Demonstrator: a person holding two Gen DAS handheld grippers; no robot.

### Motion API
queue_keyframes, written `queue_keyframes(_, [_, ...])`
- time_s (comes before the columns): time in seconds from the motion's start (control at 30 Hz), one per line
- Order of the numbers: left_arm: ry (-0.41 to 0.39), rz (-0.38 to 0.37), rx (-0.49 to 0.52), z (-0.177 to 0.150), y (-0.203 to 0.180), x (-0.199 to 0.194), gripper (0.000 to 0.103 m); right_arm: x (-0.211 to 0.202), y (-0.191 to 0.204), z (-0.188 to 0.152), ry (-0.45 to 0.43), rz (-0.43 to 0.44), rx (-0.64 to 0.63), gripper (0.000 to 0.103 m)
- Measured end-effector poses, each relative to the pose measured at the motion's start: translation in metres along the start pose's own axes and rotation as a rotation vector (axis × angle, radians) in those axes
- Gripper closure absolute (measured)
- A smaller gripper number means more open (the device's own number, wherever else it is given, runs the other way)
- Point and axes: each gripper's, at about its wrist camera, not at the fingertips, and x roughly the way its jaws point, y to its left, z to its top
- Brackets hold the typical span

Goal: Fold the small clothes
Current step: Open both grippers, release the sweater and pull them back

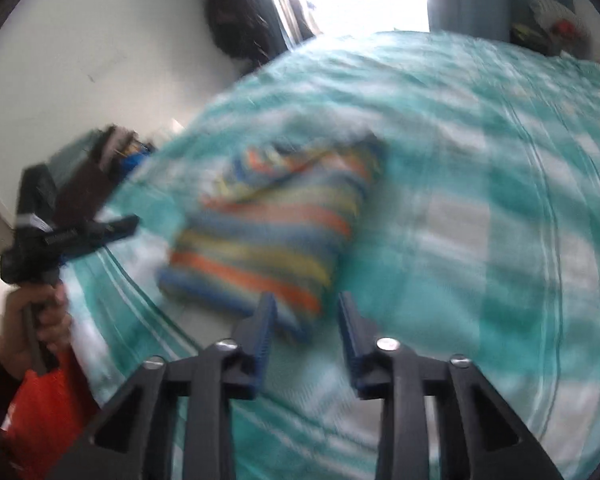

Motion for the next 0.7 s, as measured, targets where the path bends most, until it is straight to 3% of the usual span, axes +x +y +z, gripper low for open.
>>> queue_keyframes(0.07, [0.001,-0.042,0.07,0.002,-0.019,0.017,0.072,0.021,0.011,0.014,-0.01,0.078,-0.017,0.076])
queue_keyframes(0.13, [0.073,-0.02,0.14,-0.006,-0.029,0.048,0.072,0.047,0.015,0.005,0.033,0.106,-0.019,0.076])
queue_keyframes(0.23, [0.227,0.056,0.181,-0.028,-0.015,0.086,0.077,0.104,0.006,-0.043,0.275,0.029,-0.054,0.077])
queue_keyframes(0.3, [0.231,0.033,0.178,-0.032,-0.006,0.082,0.077,0.09,0.007,-0.049,0.22,0.041,-0.08,0.078])
queue_keyframes(0.33, [0.21,0.01,0.159,-0.025,-0.003,0.07,0.074,0.084,0.007,-0.043,0.236,0.038,-0.073,0.078])
queue_keyframes(0.37, [0.187,-0.003,0.139,-0.017,-0.002,0.062,0.061,0.076,0.007,-0.032,0.234,0.043,-0.056,0.079])
queue_keyframes(0.4, [0.159,-0.013,0.126,-0.009,-0.001,0.057,0.05,0.068,0.006,-0.018,0.206,0.051,-0.05,0.079])
queue_keyframes(0.43, [0.12,-0.023,0.115,0.002,-0.002,0.053,0.047,0.062,0.006,-0.001,0.171,0.05,-0.055,0.079])
queue_keyframes(0.5, [0.071,-0.012,0.118,0.028,-0.004,0.059,0.045,0.058,0.004,0.038,0.104,0.035,-0.066,0.079])
queue_keyframes(0.57, [0.073,0.012,0.119,0.05,-0.005,0.082,0.045,0.072,-0.001,0.076,0.069,0.047,-0.06,0.078])
queue_keyframes(0.67, [0.142,0.062,0.12,0.06,0.003,0.13,0.045,0.126,-0.03,0.106,0.11,0.071,0.036,0.078])
queue_keyframes(0.7, [0.172,0.093,0.124,0.063,0.006,0.149,0.046,0.154,-0.046,0.107,0.164,0.025,0.077,0.078])
